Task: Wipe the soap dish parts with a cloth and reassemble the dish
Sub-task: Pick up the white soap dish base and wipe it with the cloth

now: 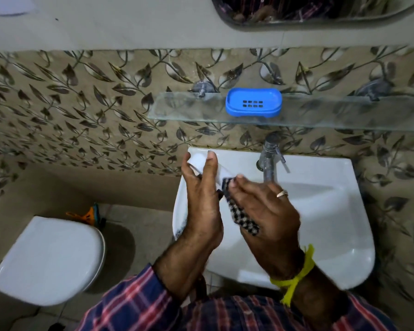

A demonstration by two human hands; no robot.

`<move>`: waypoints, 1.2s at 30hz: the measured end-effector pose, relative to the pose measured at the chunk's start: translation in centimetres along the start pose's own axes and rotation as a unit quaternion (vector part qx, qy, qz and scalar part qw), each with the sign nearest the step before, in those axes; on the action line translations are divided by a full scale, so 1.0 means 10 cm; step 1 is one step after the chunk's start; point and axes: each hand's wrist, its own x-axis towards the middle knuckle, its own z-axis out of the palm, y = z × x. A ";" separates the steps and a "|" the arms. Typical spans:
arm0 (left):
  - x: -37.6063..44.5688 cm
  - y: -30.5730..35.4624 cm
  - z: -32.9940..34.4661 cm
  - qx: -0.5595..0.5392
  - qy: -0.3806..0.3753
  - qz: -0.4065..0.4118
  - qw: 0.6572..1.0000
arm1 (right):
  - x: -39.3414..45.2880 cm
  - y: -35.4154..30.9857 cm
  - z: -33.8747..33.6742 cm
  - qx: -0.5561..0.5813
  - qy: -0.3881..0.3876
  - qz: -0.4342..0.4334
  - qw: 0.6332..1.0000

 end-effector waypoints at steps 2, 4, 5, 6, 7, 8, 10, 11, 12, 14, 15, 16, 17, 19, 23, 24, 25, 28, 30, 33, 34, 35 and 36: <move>0.11 -0.03 -0.08 -0.049 -0.016 -0.053 0.997 | -0.01 0.01 -0.07 0.070 -0.079 0.001 0.994; 0.16 -0.06 -0.15 -0.072 -0.056 -0.115 0.989 | 0.03 0.05 -0.15 0.126 -0.099 0.084 0.984; 0.17 -0.10 -0.17 -0.072 -0.079 -0.135 0.985 | 0.07 0.09 -0.17 0.147 -0.072 0.145 0.976; 0.17 -0.15 -0.18 -0.067 -0.100 -0.143 0.982 | 0.11 0.15 -0.18 0.168 -0.031 0.206 0.964; 0.16 -0.20 -0.17 -0.064 -0.118 -0.145 0.980 | 0.17 0.20 -0.19 0.194 -0.001 0.262 0.945; 0.14 -0.23 -0.16 -0.063 -0.130 -0.143 0.979 | 0.22 0.25 -0.18 0.214 0.007 0.293 0.932; 0.12 -0.30 -0.12 -0.071 -0.152 -0.141 0.976 | 0.29 0.27 -0.14 0.179 -0.016 0.272 0.945; 0.12 -0.32 -0.11 -0.076 -0.166 -0.138 0.973 | 0.30 0.24 -0.10 0.154 -0.028 0.248 0.956; 0.12 -0.33 -0.10 -0.077 -0.177 -0.134 0.972 | 0.29 0.19 -0.05 0.142 -0.028 0.228 0.963; 0.15 -0.35 -0.11 -0.090 -0.195 -0.129 0.968 | 0.23 0.08 0.03 0.142 -0.012 0.203 0.969; 0.16 -0.36 -0.13 -0.103 -0.201 -0.127 0.966 | 0.17 0.05 0.06 0.141 -0.008 0.187 0.972; 0.17 -0.36 -0.15 -0.115 -0.205 -0.128 0.964 | 0.11 0.04 0.06 0.136 -0.017 0.166 0.977; 0.17 -0.35 -0.18 -0.124 -0.210 -0.133 0.961 | 0.04 0.04 0.05 0.126 -0.036 0.146 0.981; 0.15 -0.37 -0.21 -0.125 -0.211 -0.151 0.958 | 0.02 0.13 0.03 0.099 -0.053 0.146 0.983; 0.14 -0.39 -0.20 -0.123 -0.207 -0.171 0.955 | 0.18 0.15 0.09 0.123 -0.043 0.165 0.978; 0.16 -0.35 -0.20 -0.123 -0.201 -0.169 0.957 | 0.16 0.11 0.09 0.127 -0.062 0.132 0.981; 0.17 -0.33 -0.22 -0.128 -0.199 -0.167 0.957 | 0.12 0.06 0.08 0.122 -0.082 0.104 0.984; 0.14 -0.34 -0.26 -0.120 -0.210 -0.160 0.957 | 0.04 0.08 0.03 0.083 -0.085 0.126 0.985; 0.10 -0.37 -0.22 -0.112 -0.202 -0.165 0.959 | 0.10 0.14 0.07 0.088 -0.064 0.165 0.980; 0.19 -0.28 -0.17 -0.102 -0.181 -0.152 0.966 | 0.08 0.01 0.09 0.094 -0.098 0.116 0.984; 0.23 -0.24 -0.18 -0.098 -0.184 -0.143 0.968 | 0.03 -0.03 0.07 0.089 -0.110 0.099 0.985; 0.26 -0.21 -0.18 -0.091 -0.188 -0.136 0.968 | -0.03 -0.05 0.04 0.080 -0.117 0.095 0.985; 0.26 -0.21 -0.18 -0.080 -0.189 -0.129 0.970 | -0.05 -0.04 0.02 0.073 -0.112 0.105 0.985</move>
